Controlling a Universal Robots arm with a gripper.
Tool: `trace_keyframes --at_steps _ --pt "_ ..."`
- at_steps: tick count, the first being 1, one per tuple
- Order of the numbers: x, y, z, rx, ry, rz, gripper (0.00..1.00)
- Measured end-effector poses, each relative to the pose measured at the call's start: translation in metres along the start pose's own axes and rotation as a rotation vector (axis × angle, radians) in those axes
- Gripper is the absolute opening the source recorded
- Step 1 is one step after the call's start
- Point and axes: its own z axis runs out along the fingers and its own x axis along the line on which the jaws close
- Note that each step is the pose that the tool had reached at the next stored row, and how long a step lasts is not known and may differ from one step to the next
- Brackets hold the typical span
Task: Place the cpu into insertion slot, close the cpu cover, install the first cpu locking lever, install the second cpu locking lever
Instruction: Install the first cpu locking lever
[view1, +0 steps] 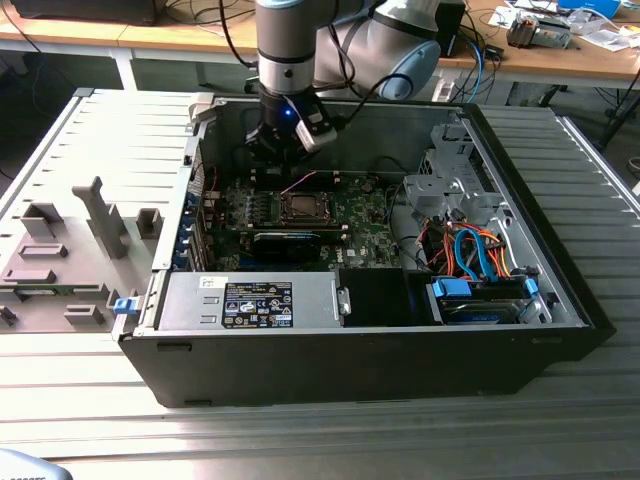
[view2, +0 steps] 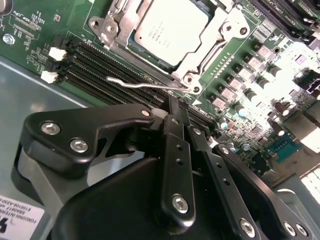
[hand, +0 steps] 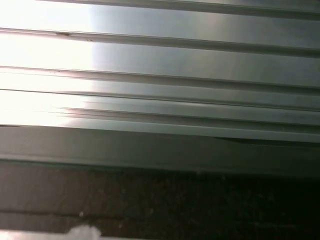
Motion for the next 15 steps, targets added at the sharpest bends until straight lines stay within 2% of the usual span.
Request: trace_keyframes --at_steps 5,6,8,10,15 --pt "-0.0009 -0.0001 0.0041 0.0005 0.0000 0.000 0.11" --pt "-0.0011 -0.0001 0.0045 0.0034 0.0004 0.000 0.11" --pt "-0.0013 -0.0002 0.0050 0.0145 0.0009 0.000 0.11" --pt "-0.0015 -0.0002 0.0056 0.0191 0.0014 0.000 0.11" --pt "-0.0019 -0.0003 0.0076 0.0202 0.0015 0.000 0.11"
